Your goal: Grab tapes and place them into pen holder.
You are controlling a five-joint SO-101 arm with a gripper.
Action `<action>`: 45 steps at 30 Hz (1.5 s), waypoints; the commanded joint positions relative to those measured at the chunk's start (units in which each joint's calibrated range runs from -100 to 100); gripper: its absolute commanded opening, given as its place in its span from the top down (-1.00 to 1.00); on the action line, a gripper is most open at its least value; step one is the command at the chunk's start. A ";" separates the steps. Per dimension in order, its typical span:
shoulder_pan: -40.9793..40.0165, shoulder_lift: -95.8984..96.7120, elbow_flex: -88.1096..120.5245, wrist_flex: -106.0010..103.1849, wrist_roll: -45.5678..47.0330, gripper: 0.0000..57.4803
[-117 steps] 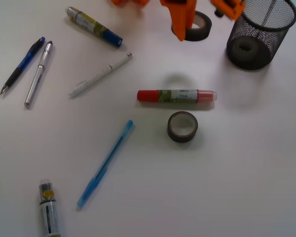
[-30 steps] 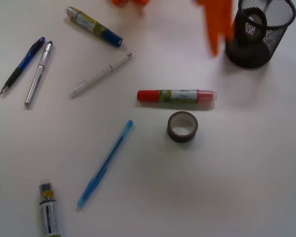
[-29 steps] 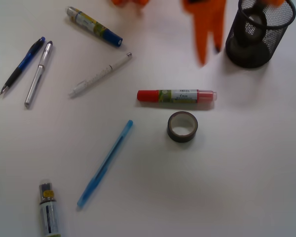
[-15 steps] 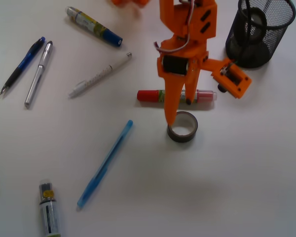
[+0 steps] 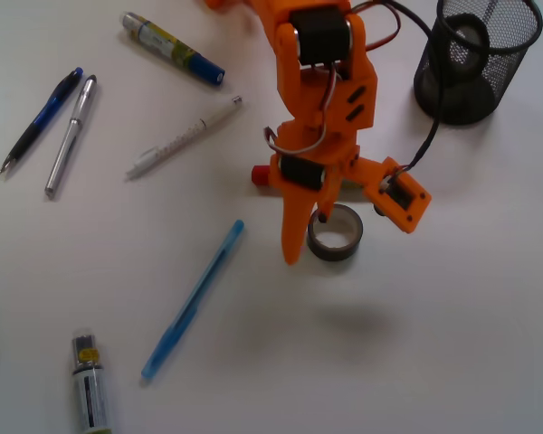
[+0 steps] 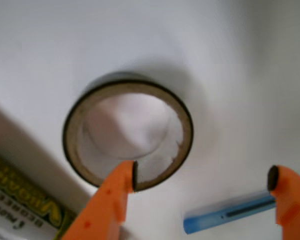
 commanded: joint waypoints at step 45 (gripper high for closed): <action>-18.47 -42.38 14.42 14.94 -8.99 0.99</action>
